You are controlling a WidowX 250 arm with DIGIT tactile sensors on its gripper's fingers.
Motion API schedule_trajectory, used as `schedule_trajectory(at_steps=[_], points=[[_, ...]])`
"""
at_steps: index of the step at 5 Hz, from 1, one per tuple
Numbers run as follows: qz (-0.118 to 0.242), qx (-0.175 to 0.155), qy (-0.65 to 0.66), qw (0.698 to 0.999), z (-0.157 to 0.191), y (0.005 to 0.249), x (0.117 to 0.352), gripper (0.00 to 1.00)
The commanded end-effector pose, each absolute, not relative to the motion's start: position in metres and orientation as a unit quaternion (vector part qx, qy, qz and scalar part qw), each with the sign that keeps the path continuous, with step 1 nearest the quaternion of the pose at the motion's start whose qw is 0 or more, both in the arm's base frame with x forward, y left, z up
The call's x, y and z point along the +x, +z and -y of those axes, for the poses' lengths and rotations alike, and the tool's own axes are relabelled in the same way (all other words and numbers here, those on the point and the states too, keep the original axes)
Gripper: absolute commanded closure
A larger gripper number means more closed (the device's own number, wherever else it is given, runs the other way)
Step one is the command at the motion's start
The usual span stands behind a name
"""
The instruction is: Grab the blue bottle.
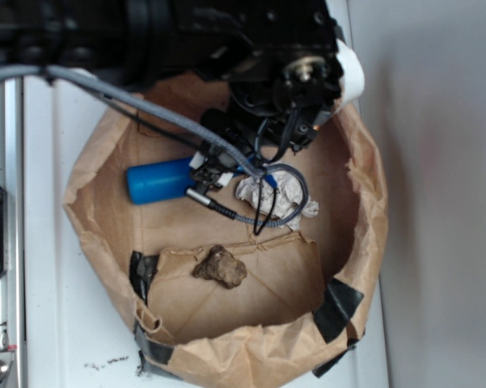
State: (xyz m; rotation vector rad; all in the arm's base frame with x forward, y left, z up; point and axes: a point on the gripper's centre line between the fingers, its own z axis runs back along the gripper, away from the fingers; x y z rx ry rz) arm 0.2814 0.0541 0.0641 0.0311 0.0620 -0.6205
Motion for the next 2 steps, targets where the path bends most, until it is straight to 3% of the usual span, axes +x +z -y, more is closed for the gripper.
schedule_trajectory(at_steps=[1, 2], points=[[-0.010, 0.011, -0.252, 0.968, -0.057, 0.066, 0.291, 0.00], [0.028, 0.036, -0.128, 0.991, -0.055, 0.086, 0.288, 0.00]])
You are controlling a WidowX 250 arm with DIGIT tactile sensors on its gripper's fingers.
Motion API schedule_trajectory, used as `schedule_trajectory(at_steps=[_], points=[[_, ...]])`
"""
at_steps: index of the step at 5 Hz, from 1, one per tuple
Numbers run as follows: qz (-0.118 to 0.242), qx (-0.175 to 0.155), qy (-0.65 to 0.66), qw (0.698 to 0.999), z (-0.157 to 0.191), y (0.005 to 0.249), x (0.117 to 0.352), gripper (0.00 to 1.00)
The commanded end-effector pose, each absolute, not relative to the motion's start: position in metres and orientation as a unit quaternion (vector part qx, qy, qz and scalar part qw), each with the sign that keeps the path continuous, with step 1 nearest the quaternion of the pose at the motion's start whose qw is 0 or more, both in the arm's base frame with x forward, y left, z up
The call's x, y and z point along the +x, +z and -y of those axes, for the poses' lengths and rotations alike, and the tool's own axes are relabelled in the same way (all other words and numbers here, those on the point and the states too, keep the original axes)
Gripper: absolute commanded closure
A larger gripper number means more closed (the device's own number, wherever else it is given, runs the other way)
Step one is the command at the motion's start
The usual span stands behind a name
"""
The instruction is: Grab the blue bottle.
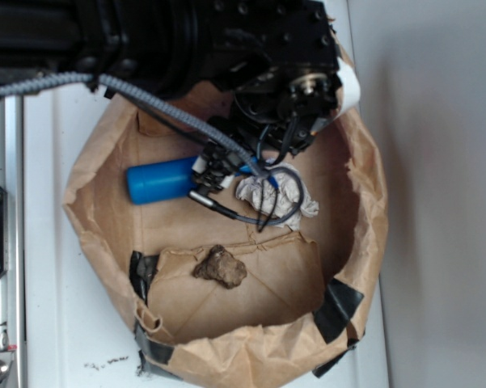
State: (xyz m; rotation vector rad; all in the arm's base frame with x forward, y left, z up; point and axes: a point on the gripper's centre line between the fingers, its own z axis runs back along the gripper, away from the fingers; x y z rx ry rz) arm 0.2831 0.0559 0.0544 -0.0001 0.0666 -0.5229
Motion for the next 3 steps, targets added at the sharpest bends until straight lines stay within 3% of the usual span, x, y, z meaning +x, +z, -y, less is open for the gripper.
schedule_trajectory(at_steps=[1, 2, 3], points=[[0.028, 0.036, -0.128, 0.991, -0.055, 0.086, 0.288, 0.00], [0.028, 0.036, -0.128, 0.991, -0.055, 0.086, 0.288, 0.00], [0.096, 0.030, -0.068, 0.993, -0.024, 0.053, 0.245, 0.00]])
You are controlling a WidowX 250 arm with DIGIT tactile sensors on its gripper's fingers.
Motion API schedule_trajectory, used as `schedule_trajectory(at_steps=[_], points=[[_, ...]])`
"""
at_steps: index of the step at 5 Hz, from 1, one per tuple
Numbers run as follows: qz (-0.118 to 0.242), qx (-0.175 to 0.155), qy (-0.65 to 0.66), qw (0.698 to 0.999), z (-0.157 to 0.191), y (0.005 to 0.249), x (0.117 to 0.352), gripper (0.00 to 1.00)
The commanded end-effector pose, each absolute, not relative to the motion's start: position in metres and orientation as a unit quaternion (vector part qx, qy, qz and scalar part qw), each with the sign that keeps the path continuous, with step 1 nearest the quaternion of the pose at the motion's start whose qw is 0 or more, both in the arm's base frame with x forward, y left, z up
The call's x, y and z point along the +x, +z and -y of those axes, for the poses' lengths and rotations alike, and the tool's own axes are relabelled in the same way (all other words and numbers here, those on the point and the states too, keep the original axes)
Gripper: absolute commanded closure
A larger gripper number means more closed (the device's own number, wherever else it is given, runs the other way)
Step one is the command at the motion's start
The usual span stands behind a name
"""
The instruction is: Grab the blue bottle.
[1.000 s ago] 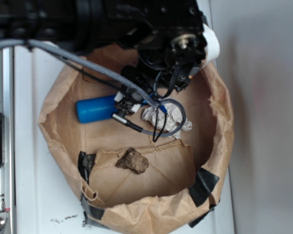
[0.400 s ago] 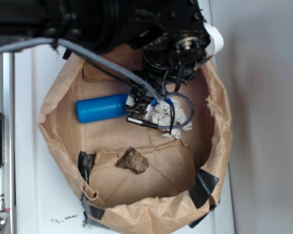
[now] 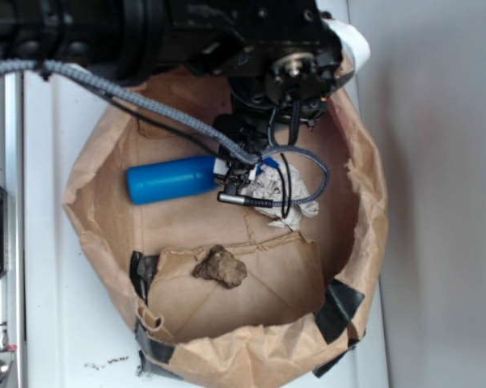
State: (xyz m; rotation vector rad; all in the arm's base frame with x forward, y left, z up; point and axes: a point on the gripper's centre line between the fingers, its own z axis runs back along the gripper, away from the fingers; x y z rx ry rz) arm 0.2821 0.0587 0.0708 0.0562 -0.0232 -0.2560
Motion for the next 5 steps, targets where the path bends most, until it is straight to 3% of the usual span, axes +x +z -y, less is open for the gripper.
schedule_trajectory(at_steps=[1, 2, 3, 4, 5], points=[[0.101, 0.035, -0.055, 0.993, -0.007, 0.025, 0.243, 0.00], [0.065, 0.014, -0.085, 0.994, -0.004, 0.004, 0.238, 0.00], [0.076, -0.004, -0.110, 0.991, -0.006, 0.011, 0.234, 0.00], [0.078, -0.012, -0.121, 0.989, -0.002, 0.008, 0.233, 1.00], [0.095, 0.000, -0.127, 0.987, -0.007, 0.015, 0.232, 1.00]])
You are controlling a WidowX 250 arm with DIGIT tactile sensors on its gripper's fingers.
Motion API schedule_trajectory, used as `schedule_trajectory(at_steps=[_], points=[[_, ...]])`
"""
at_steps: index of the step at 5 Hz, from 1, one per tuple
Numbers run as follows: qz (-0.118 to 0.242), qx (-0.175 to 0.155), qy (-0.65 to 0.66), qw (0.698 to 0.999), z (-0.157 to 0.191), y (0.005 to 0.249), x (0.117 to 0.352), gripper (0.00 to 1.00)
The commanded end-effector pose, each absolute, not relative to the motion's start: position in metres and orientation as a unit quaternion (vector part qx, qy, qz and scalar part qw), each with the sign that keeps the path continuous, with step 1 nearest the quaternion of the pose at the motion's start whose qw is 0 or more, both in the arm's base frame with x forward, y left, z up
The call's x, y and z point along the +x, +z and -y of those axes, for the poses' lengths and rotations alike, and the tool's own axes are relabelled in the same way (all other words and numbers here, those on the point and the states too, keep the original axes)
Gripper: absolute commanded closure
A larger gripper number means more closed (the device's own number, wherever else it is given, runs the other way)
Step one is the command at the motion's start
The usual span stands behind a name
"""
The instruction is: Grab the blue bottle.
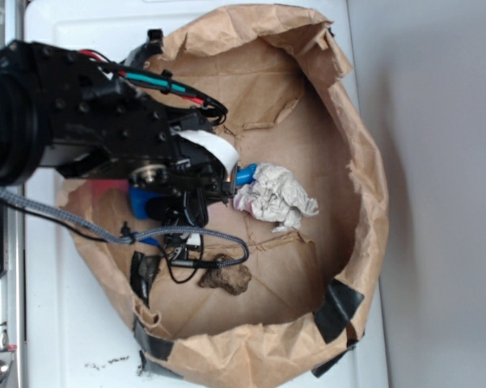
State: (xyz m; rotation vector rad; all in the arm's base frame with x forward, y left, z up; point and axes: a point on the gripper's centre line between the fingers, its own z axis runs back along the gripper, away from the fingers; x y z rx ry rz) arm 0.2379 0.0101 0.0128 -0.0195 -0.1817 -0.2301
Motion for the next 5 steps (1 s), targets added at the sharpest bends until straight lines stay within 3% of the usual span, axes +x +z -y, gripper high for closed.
schedule_trajectory(at_steps=[1, 2, 3, 4, 5], points=[[0.117, -0.008, -0.138, 0.984, -0.016, 0.034, 0.229, 1.00], [0.155, -0.026, -0.149, 0.976, -0.028, 0.082, 0.252, 1.00], [0.171, -0.043, -0.162, 0.971, -0.043, 0.132, 0.301, 1.00], [0.172, -0.053, -0.162, 0.970, -0.054, 0.151, 0.314, 1.00], [0.172, -0.044, -0.156, 0.972, -0.057, 0.157, 0.305, 1.00]])
